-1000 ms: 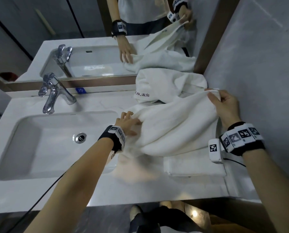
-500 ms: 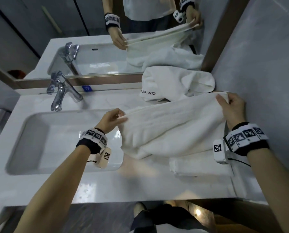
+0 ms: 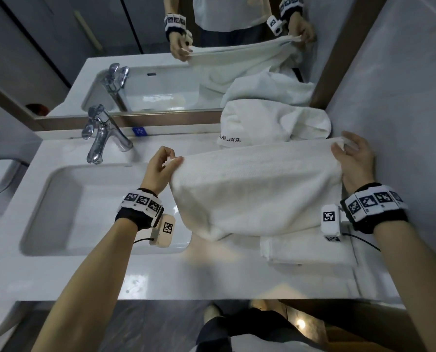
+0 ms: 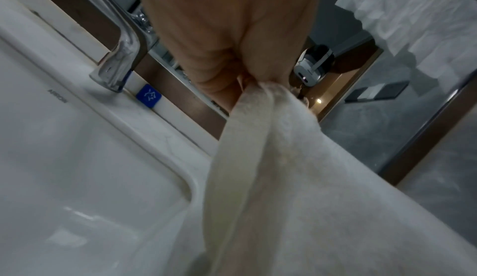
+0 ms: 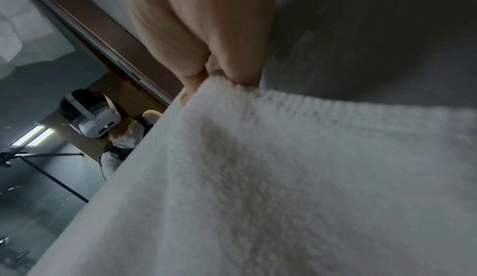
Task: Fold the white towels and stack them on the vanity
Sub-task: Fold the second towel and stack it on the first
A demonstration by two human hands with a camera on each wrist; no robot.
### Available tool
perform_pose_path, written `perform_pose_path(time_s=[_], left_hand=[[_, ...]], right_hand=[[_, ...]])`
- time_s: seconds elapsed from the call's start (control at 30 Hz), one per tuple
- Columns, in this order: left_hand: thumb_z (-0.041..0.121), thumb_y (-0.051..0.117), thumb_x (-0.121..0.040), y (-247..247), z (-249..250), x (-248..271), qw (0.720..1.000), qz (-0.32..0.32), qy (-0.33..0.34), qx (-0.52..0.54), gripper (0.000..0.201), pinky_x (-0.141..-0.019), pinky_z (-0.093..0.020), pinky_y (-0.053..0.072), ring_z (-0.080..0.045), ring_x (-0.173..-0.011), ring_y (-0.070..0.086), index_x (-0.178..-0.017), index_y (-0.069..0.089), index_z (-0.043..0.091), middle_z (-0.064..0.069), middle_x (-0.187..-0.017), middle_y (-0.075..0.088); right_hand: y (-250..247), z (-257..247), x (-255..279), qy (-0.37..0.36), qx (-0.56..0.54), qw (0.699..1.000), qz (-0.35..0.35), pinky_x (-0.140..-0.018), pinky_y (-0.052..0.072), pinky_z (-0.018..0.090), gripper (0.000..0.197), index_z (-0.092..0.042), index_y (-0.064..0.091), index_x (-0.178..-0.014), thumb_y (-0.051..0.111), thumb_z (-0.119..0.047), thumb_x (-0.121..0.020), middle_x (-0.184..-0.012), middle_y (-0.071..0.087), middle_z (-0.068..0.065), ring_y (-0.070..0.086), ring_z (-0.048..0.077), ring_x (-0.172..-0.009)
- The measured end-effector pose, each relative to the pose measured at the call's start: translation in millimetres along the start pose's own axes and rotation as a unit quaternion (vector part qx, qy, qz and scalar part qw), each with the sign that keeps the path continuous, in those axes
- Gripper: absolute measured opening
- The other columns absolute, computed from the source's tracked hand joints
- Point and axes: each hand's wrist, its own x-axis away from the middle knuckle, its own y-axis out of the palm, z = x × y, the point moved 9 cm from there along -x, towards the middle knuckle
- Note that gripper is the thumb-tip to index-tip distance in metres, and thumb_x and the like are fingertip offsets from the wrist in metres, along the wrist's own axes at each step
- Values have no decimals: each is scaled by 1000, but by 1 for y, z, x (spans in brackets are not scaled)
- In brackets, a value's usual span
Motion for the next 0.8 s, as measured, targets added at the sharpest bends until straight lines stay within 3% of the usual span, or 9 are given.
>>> perform_pose_path(time_s=[0.1,0.2,0.3,0.4,0.5,0.53,0.6,0.7,0.8], left_hand=[[21,57,-92,13,-23,10,993,-24,-35,-114,12,-60,-12,38,-11,-67,47,-103,60,15,0,-75,51],[23,52,-95,25,-58,24,980,-12,-131,-149,19,-58,-13,38,-19,-78,49,-86,56,6,-4,-78,55],[32,47,-96,38,-88,41,963,-7,-237,-128,31,-79,-27,45,-21,-91,50,-92,54,2,-9,-94,56],[26,53,-94,45,-92,50,966,6,-244,-83,33,-54,-19,40,-17,-80,44,-66,46,10,-1,-67,47],[24,52,-94,46,-92,58,964,18,-262,-41,21,-74,-30,48,-15,-92,48,-97,53,3,-4,-92,52],[24,50,-95,42,-87,57,966,35,-254,-27,20,-78,-26,47,-15,-93,48,-103,50,6,-4,-95,51],[24,48,-96,33,-60,47,978,62,-198,-2,15,-63,-12,44,-15,-78,45,-89,41,13,-1,-82,45],[25,46,-98,13,-1,23,989,96,-111,7,22,-48,-8,37,-6,-61,40,-86,31,15,5,-70,35],[23,46,-97,-12,64,3,990,132,-18,38,23,-51,-7,36,8,-51,39,-82,30,26,7,-69,33]], right_hand=[[1,26,-5,37,81,996,-10,-90,50,28,33,-9,60,-122,59,-10,-90,-115,65,9,61,15,-99],[-1,45,-5,28,256,966,-27,-92,49,37,31,-9,65,-116,57,-25,-90,-114,69,13,61,18,-96],[-3,58,-2,52,322,944,-45,-87,49,36,41,-9,68,-106,58,-44,-86,-100,71,11,63,24,-93],[-2,66,4,105,359,925,-71,-73,46,34,50,-8,63,-69,58,-57,-79,-72,63,3,60,26,-78],[1,57,10,106,361,923,-77,-79,46,35,36,-7,62,-80,56,-41,-89,-86,65,8,61,30,-90],[2,47,11,83,364,925,-66,-84,47,37,35,-4,63,-94,53,-37,-92,-98,66,13,61,32,-96],[6,15,15,20,342,939,-31,-88,45,37,35,1,55,-113,47,-29,-96,-115,61,21,58,34,-105],[17,-43,25,-86,279,956,11,-75,36,26,28,7,45,-114,41,-17,-99,-117,56,27,55,33,-104],[22,-103,34,-175,218,959,51,-71,36,22,26,4,44,-112,38,-18,-99,-108,57,25,55,30,-94]])
